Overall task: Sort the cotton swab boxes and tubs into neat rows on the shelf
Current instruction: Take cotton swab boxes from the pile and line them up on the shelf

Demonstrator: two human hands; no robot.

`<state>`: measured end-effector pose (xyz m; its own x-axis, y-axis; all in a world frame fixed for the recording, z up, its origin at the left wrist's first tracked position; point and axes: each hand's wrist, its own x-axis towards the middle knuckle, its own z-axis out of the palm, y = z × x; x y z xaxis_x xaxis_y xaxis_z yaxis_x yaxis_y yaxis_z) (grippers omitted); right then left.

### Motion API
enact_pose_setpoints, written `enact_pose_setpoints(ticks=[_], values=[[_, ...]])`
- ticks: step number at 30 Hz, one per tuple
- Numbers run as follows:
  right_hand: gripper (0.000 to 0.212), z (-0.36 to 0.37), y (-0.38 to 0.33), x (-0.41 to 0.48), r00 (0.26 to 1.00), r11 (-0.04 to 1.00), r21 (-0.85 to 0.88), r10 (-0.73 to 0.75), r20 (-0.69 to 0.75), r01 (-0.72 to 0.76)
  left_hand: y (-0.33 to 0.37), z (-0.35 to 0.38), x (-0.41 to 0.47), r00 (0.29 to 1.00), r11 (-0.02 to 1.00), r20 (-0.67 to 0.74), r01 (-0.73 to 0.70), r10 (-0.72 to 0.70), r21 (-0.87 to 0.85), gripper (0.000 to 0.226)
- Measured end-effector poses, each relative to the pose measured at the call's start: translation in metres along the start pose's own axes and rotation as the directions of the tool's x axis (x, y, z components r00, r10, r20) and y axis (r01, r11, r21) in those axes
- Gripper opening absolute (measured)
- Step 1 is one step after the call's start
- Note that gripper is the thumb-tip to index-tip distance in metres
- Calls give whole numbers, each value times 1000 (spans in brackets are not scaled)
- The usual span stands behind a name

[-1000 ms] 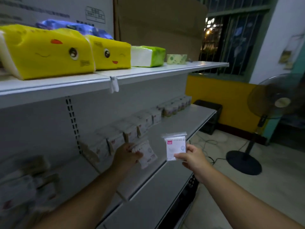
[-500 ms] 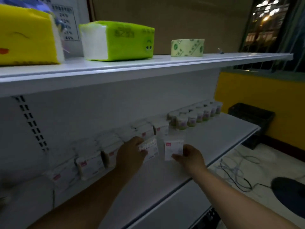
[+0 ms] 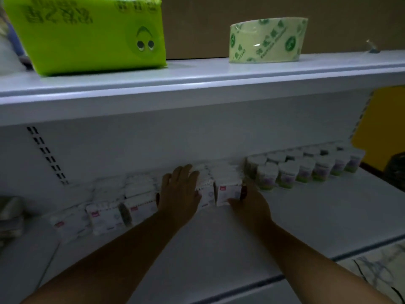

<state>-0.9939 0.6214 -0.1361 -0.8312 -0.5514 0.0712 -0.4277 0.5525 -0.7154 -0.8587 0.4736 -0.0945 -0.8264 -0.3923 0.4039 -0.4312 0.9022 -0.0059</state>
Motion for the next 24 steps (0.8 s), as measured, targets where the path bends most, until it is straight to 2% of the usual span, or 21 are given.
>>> enact_pose_setpoints(ticks=[2,5,7,9,13,24], values=[[75,5,1,-1,995,998,-16,-63,-83,62,-1,6,-1,996,993,75,-46,37,113,62],[86,9,1,-5,947,968,-111,-244,-211,225,-3,14,-5,987,970,142,-100,70,220,67],[78,10,1,-7,890,906,-249,-397,-226,341,-5,16,-4,981,967,183,-105,63,232,74],[69,11,1,-6,856,848,-355,-479,-195,394,-8,17,-1,973,963,225,-115,59,244,87],[64,16,4,0,909,843,-421,-406,-90,335,-8,19,4,963,949,266,-122,43,290,98],[72,17,0,-2,936,825,-502,-343,-80,260,-2,3,10,947,953,321,-127,33,276,108]])
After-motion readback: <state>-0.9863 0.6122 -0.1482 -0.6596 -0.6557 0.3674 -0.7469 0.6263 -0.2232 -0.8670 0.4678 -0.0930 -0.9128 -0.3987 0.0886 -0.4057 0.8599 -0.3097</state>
